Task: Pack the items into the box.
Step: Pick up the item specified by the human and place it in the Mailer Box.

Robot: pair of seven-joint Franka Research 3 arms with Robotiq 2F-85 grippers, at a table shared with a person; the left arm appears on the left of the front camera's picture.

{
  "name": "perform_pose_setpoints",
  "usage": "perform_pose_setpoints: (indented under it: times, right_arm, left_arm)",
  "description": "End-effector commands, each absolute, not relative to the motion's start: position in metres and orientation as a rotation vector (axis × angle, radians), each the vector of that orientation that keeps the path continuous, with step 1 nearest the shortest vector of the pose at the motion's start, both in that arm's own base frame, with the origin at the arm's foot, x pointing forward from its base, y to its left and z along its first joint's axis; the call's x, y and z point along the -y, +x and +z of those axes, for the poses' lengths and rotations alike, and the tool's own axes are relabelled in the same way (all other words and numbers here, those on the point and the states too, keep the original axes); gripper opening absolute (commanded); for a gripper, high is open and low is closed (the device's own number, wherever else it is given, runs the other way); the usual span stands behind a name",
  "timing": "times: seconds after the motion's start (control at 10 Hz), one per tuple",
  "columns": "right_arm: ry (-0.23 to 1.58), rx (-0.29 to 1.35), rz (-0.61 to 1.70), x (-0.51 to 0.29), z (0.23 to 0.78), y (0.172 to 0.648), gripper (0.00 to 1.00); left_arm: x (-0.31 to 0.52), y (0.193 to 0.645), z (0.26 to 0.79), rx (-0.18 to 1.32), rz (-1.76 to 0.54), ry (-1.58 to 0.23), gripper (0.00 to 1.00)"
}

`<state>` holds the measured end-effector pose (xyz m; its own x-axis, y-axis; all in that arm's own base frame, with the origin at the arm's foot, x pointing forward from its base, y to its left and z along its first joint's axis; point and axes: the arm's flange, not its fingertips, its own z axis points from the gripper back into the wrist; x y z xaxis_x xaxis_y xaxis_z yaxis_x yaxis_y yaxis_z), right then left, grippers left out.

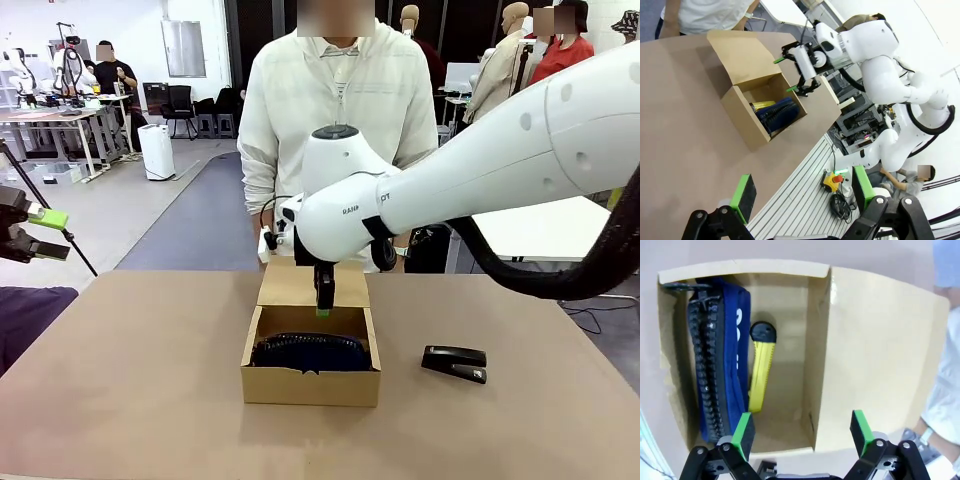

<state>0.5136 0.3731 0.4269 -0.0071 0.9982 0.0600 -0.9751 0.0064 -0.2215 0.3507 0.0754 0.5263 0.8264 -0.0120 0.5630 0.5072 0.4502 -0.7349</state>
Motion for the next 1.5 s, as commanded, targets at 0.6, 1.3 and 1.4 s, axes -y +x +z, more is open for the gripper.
perform_pose_setpoints:
  times: [0.6, 1.3, 1.4]
  right_arm:
    - [0.519, 0.253, 0.739, -0.110, 0.550, 0.375, 1.00]
    - [1.423, 0.486, 0.102, 0.084, 0.466, 0.375, 1.00]
    - [1.102, 0.389, 0.281, 0.093, 0.510, 0.327, 1.00]
  left_arm:
    - [-0.078, 0.349, 0.528, 0.518, -0.341, -1.070, 1.00]
    - [-0.078, 0.349, 0.528, 0.518, -0.341, -1.070, 1.00]
    - [-0.078, 0.349, 0.528, 0.518, -0.341, -1.070, 1.00]
